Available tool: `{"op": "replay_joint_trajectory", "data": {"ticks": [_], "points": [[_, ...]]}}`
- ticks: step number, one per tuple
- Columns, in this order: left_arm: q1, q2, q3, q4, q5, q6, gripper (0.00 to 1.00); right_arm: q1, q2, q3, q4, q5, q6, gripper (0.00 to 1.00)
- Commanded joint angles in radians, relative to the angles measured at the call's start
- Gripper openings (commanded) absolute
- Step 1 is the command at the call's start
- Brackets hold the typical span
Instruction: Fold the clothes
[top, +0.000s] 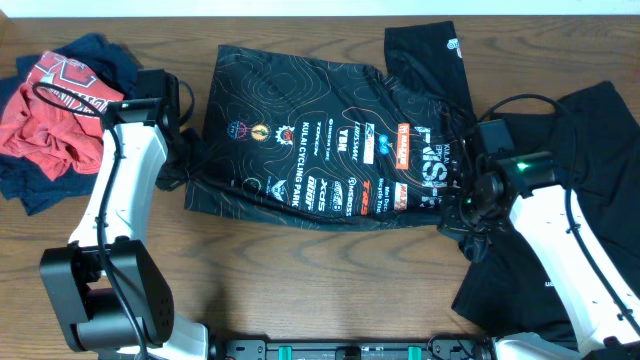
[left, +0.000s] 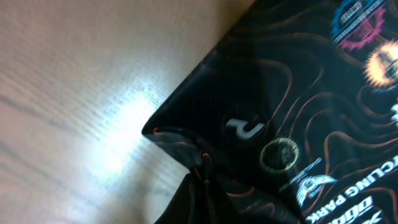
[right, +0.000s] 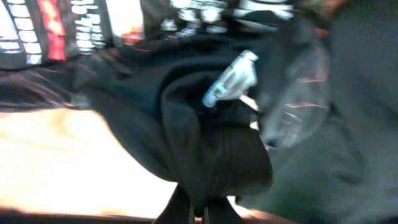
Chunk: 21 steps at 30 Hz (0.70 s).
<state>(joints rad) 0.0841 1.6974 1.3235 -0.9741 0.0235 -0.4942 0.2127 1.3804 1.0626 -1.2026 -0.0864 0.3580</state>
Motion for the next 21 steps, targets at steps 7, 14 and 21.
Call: {"op": "replay_joint_trajectory", "data": {"ticks": [7,14,21], "points": [[0.004,-0.032,0.0,0.096,-0.005,-0.001,0.06,0.006,-0.015,0.129,-0.042,0.169,0.038,0.01],[0.002,-0.14,0.001,0.132,-0.009,0.003,0.06,0.002,-0.015,0.226,-0.044,0.188,0.032,0.01],[0.002,-0.293,0.001,0.15,-0.045,0.03,0.06,-0.005,-0.014,0.248,-0.029,0.221,0.026,0.01]]}}
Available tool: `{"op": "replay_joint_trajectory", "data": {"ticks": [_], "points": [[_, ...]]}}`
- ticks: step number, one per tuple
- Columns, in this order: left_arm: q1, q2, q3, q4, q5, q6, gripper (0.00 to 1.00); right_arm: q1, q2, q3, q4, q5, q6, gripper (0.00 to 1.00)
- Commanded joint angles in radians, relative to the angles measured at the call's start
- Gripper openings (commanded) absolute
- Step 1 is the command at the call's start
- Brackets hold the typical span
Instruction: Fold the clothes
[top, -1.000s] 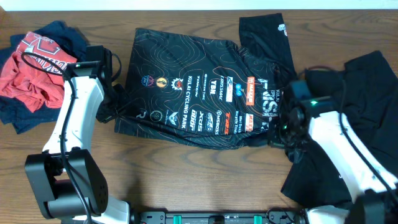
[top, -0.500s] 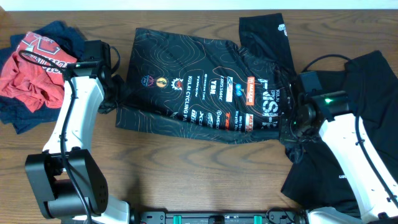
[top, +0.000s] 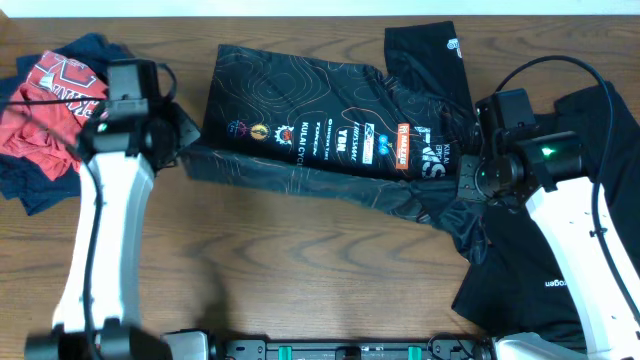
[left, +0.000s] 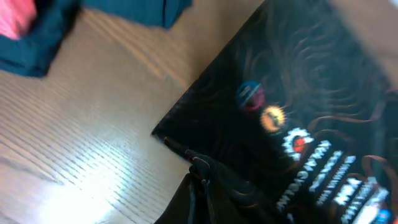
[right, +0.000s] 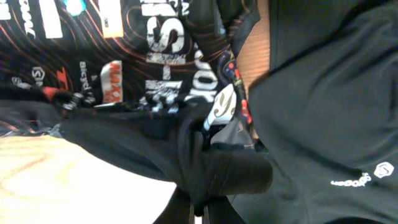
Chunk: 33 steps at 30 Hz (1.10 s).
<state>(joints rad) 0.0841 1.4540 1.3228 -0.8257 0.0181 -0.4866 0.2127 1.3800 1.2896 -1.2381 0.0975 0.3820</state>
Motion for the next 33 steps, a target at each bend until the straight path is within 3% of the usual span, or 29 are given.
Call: {"op": "replay_joint_trajectory", "data": {"ticks": [1,17,33], "points": [[0.002,-0.064,0.002,0.0,-0.055,0.022,0.06,-0.011,-0.014,0.021,0.014,0.038,0.001,0.01],[0.002,-0.068,0.001,-0.103,-0.056,0.01,0.06,-0.144,0.001,0.03,0.126,0.052,-0.127,0.01],[-0.01,-0.08,0.001,-0.292,-0.052,-0.024,0.06,-0.153,0.082,0.138,0.124,0.036,-0.126,0.01]]}}
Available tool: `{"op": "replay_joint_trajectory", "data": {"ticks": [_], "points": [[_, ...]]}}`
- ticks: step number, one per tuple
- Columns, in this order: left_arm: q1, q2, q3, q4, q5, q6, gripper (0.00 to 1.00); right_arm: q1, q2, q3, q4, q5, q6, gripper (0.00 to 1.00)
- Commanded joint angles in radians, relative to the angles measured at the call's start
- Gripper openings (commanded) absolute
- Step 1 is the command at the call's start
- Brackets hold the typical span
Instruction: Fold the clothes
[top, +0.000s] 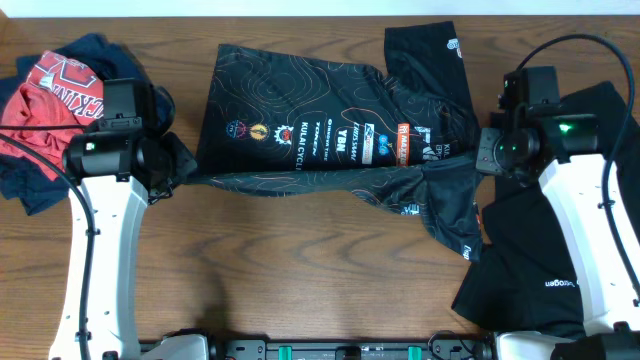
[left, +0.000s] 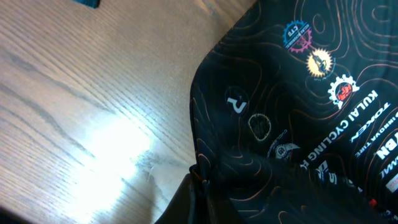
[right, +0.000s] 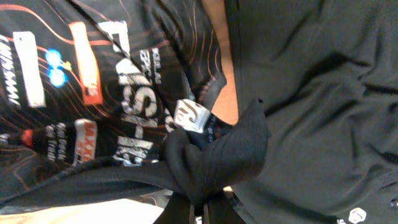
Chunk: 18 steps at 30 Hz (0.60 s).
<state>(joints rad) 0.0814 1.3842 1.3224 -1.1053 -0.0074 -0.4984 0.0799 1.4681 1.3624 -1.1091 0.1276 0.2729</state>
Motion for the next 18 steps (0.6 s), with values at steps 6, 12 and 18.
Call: {"op": "replay_joint_trajectory", "data": {"ticks": [6,12,18], "points": [[-0.016,-0.047,0.002,0.039,-0.028,-0.012,0.06,-0.016,-0.006,0.119,-0.041,-0.09,-0.024,0.02],[-0.016,-0.09,0.002,0.154,-0.031,-0.012,0.06,0.006,-0.006,0.126,-0.047,-0.119,-0.055,0.01],[-0.016,-0.1,0.002,0.122,-0.031,-0.012,0.06,0.005,-0.006,0.188,-0.043,-0.085,-0.055,0.01]]}}
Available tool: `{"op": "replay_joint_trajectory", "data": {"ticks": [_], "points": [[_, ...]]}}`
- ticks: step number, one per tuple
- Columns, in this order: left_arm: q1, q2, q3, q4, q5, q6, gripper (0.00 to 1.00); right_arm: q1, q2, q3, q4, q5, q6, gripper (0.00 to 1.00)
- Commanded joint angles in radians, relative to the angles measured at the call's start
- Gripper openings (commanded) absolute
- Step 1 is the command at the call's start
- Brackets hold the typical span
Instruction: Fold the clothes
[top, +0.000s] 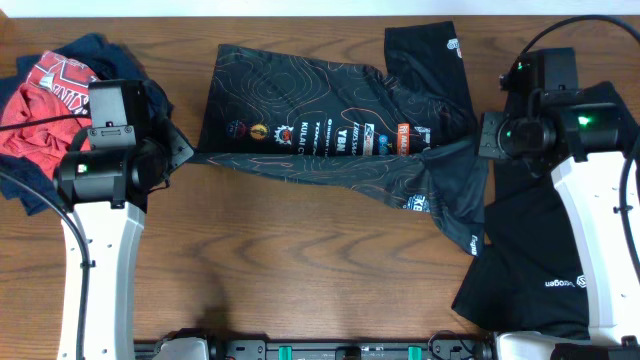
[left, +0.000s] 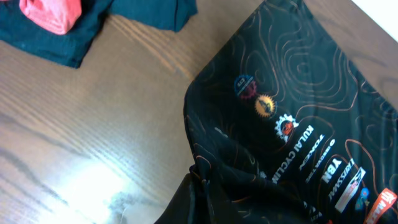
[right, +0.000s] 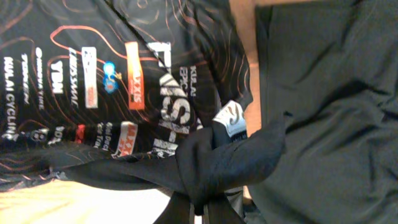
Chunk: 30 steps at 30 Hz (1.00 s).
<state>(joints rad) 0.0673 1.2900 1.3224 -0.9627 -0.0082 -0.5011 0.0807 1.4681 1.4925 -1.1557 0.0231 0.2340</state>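
Note:
A black cycling jersey (top: 330, 120) with orange contour lines and sponsor logos lies across the back of the table, its near hem lifted and stretched between both grippers. My left gripper (top: 172, 152) is shut on the hem's left corner (left: 198, 171). My right gripper (top: 480, 140) is shut on a bunched fold at the right side (right: 214, 158). Below the stretched hem, a flap of jersey (top: 445, 205) hangs onto the table. Both pairs of fingers are buried in cloth.
A heap of red and navy clothes (top: 50, 100) sits at the back left. A black garment (top: 555, 240) covers the right side under the right arm. Bare wooden table (top: 300, 270) fills the front middle.
Both grippers have moved farther back with the hem still held. The fold line now sits higher on the jersey and covers more of the logos.
At first both grippers held the jersey's near edge low on the table, left and right. Then the edge was lifted and lay over the lower logos. At each later moment it stood farther back, stretched taut, and now it crosses the jersey's middle.

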Motion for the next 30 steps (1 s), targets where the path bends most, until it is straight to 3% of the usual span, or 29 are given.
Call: {"op": "replay_joint_trajectory", "data": {"ticks": [1,17,26,30], "points": [[-0.002,-0.006,0.002,-0.04,-0.03,-0.009,0.06,0.005,-0.006,0.074,0.003,0.018,-0.024,0.01],[-0.002,-0.006,0.002,-0.278,-0.03,-0.013,0.06,0.005,0.013,0.131,-0.1,0.005,-0.027,0.01],[-0.002,-0.006,0.002,-0.398,0.018,-0.013,0.06,0.054,0.013,0.13,-0.262,-0.285,-0.018,0.01],[-0.002,-0.006,0.002,-0.467,0.068,-0.013,0.06,0.137,0.013,0.123,-0.333,-0.287,0.042,0.01]]}}
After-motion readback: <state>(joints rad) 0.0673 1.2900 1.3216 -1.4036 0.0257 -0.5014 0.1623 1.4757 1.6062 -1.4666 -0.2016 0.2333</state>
